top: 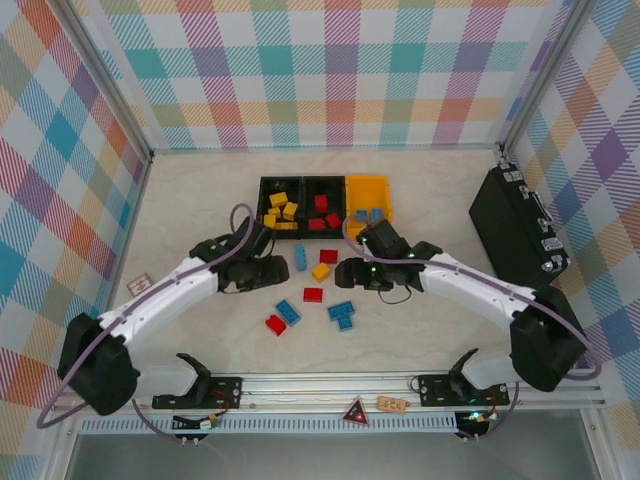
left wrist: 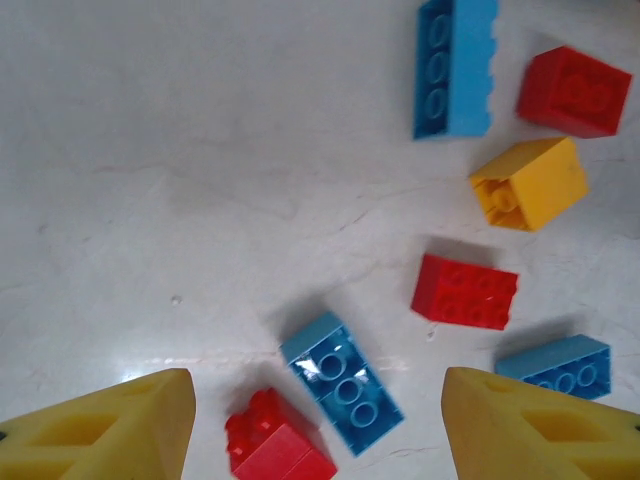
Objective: Sort the legos into containers by color
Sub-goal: Pick up the lego from the center of the table.
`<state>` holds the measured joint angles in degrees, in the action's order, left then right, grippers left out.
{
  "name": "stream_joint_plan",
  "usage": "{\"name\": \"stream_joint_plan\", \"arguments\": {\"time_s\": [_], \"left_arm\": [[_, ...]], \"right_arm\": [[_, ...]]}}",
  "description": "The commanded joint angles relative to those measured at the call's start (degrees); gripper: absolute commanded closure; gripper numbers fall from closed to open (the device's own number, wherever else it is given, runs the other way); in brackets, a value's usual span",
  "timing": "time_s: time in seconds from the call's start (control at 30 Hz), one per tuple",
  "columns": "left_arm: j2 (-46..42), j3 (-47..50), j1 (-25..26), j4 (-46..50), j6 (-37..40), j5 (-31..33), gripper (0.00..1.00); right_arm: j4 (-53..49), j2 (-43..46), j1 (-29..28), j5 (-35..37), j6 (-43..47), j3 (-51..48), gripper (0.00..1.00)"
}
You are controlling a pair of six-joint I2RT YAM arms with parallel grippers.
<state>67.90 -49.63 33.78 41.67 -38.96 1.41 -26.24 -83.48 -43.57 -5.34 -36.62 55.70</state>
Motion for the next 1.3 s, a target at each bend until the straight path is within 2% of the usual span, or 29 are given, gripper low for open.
{"name": "stream_joint_plan", "arguments": {"time_s": [0.0, 0.37, 0.7, 0.83, 1.1, 1.27], "left_arm": [[-3.5, 3.8, 0.0, 0.3, -4.0, 1.9, 0.32], [-7.9, 10.5, 0.0, -0.2, -7.1, 1.5, 0.32], [-5.6, 12.3, 0.1, -2.9, -8.0, 0.2, 0.32], [-5.0, 13.1, 0.1, -4.0, -8.5, -0.3, 0.32], [-4.4, 13.6, 0.0, -4.6, -9.2, -0.2, 0.33], [-3.5, 13.4, 0.0, -5.3, -9.4, -0.4, 0.33]], "right_arm": [[0.4, -4.7, -1.7, 1.5, 0.8, 4.9, 0.27], [-7.8, -23.1, -3.7, 7.6, -0.4, 19.7, 0.27], [-11.0, -32.3, -4.4, 11.3, -2.7, 27.1, 0.27], [-11.1, -34.4, -4.4, 11.5, -2.5, 28.5, 0.31], [-11.4, -31.0, -5.1, 12.0, -1.4, 27.2, 0.5], [-12.3, -26.5, -5.6, 12.3, -0.4, 26.6, 0.52]]}}
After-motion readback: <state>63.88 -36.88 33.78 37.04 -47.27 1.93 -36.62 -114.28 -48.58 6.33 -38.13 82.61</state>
